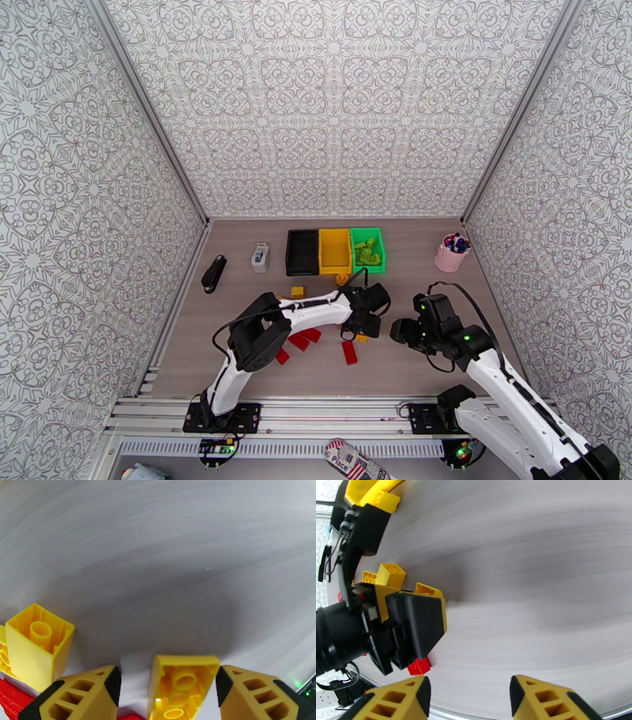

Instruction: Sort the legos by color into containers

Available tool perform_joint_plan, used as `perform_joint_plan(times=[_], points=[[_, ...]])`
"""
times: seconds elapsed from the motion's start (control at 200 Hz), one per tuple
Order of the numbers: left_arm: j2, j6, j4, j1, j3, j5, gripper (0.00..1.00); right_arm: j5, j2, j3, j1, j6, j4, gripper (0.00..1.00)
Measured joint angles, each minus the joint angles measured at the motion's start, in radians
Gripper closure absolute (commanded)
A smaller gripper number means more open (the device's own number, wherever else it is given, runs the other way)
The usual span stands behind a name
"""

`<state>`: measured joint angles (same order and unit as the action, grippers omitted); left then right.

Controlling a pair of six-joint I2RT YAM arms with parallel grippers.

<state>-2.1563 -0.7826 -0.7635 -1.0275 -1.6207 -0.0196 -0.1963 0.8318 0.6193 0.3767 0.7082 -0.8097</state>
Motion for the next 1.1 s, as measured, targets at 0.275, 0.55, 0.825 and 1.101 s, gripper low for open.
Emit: perform_joint_plan(times=[0.275, 0.55, 0.825, 1.101], points=[[-0.021, 0.002, -0.022, -0.002, -0.028, 0.002, 0.62, 0.000, -0.005, 0.000, 0.000, 0.000, 0.001, 0.47], [0.068, 0.007, -0.013, 0.040, -0.026, 0.025, 0.63, -0.033, -0.004, 0.003, 0.000, -0.008, 0.026, 0.42], [0.213, 0.032, 0.055, 0.266, -0.075, 0.110, 0.64, -0.106, 0.230, 0.172, 0.000, -0.059, 0.115, 0.40], [0.060, 0.096, 0.037, 0.447, -0.340, 0.128, 0.60, -0.134, 0.480, 0.441, -0.002, -0.114, 0.156, 0.40]])
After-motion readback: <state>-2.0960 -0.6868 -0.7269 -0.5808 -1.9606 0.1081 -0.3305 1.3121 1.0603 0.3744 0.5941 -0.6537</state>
